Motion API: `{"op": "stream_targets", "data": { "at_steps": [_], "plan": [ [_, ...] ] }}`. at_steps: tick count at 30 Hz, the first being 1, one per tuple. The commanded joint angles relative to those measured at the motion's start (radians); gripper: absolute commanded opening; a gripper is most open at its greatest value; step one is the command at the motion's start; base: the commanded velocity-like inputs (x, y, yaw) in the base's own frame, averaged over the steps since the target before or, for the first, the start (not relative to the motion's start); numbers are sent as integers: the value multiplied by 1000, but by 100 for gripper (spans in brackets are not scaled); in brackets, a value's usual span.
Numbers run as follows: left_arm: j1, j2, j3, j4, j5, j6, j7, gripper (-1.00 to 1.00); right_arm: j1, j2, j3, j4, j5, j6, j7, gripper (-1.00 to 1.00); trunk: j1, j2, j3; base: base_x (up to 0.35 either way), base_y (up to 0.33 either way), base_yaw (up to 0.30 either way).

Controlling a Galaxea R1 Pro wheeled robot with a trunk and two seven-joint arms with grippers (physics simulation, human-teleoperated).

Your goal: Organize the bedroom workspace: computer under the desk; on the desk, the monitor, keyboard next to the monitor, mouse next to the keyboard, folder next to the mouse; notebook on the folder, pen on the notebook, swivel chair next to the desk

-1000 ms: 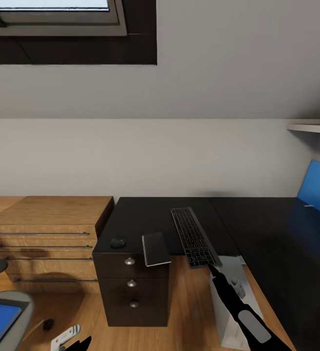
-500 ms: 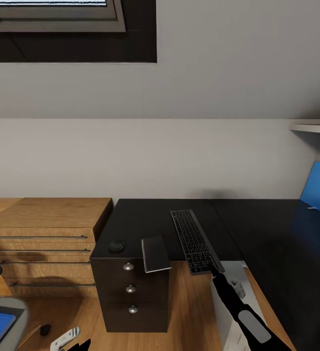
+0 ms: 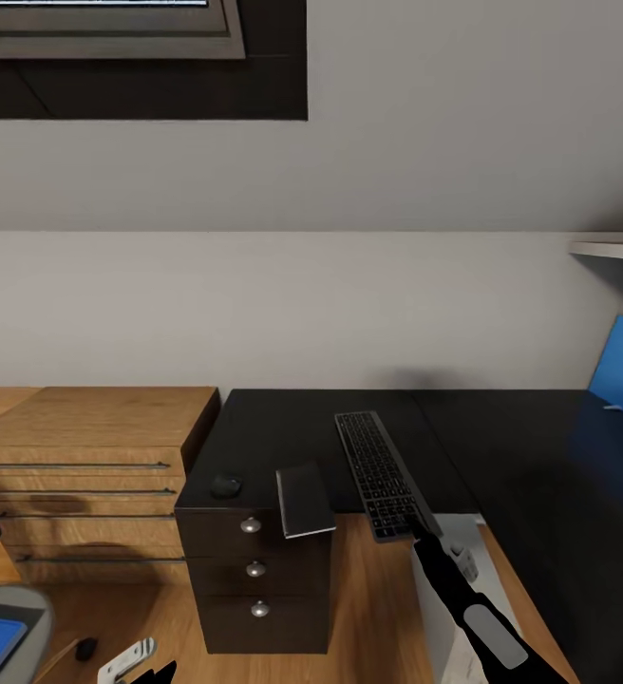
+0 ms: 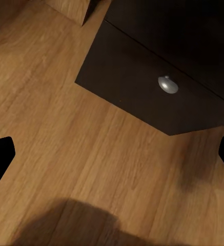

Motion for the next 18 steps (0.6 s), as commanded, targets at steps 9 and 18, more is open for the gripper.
{"op": "stream_targets", "data": {
  "at_steps": [9, 18],
  "plan": [
    [0, 1, -2, -1, 8, 3, 2, 100, -1, -2, 7, 0, -10, -2, 3, 100, 0, -1, -1, 24, 8, 0],
    [0, 1, -2, -1, 8, 3, 2, 100, -1, -3, 6, 1, -14, 2, 0, 100, 0, -1, -1, 1, 0, 0]
  ]
}}
